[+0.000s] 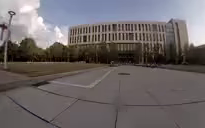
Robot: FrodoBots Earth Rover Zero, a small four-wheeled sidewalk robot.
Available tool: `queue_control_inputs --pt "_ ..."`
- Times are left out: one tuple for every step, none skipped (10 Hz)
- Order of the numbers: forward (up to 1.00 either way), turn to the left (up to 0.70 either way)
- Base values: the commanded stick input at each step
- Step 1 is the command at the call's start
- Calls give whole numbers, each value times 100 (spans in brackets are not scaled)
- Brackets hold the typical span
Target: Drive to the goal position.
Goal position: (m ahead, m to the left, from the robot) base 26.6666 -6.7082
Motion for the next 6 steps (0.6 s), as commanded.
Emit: queue_control_inputs --pt "70 0" --pt "70 0" --pt "70 0" --pt "70 0" --pt "70 0" --pt "70 0"
